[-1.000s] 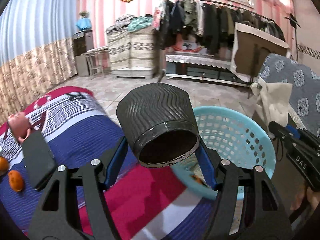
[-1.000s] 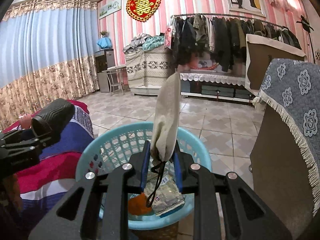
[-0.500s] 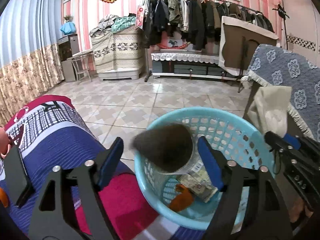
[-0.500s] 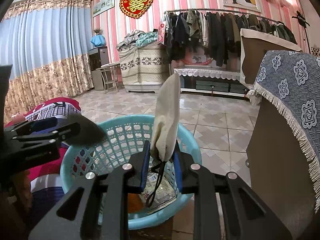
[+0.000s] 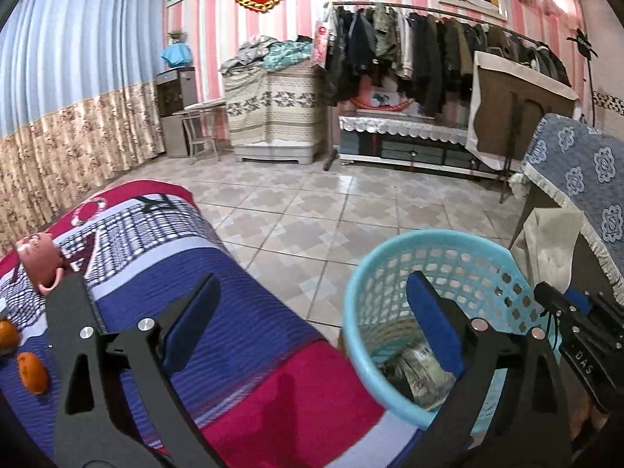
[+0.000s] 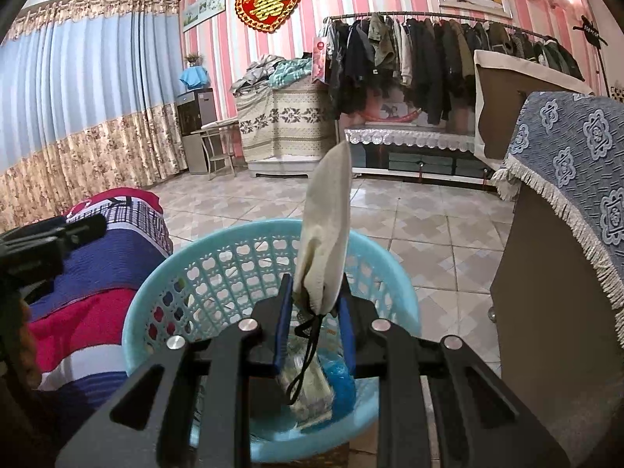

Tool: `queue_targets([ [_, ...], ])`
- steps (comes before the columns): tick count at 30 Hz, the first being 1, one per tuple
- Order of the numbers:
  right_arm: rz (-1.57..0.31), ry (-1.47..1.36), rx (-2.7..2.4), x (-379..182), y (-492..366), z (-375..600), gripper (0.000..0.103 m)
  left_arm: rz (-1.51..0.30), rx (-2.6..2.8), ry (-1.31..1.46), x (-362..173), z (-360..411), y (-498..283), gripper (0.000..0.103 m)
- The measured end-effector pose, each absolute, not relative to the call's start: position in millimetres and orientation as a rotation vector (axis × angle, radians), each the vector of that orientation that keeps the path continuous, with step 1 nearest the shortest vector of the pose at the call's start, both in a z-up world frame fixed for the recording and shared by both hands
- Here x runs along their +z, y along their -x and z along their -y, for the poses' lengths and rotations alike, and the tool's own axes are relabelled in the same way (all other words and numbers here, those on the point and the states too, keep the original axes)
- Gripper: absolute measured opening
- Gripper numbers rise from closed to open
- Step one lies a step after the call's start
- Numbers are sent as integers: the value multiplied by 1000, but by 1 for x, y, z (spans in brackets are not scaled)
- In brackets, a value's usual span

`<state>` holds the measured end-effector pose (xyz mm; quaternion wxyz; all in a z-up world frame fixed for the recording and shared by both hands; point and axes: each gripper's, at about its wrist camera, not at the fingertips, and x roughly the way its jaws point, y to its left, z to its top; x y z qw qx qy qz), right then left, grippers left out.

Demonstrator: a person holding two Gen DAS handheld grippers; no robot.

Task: Collect trash
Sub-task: 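Carry the black cup over the wastebasket and open left tool while right tool releases the beige cloth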

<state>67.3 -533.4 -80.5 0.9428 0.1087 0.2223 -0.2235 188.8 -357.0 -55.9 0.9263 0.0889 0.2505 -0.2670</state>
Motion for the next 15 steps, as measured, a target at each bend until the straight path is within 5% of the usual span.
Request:
queue_targets([
  [10,-468,-187,-438,-79,-95,517,27,-494,-494,-154,-42,321,-194,96],
  [13,-466,-177,-441,-78,-97,512,65,-493,-478,-141,-39,310,-195,96],
  [15,-453,-159,-443,-74,-94,509,68,-498,-467,-132,-38,301,-197,96],
])
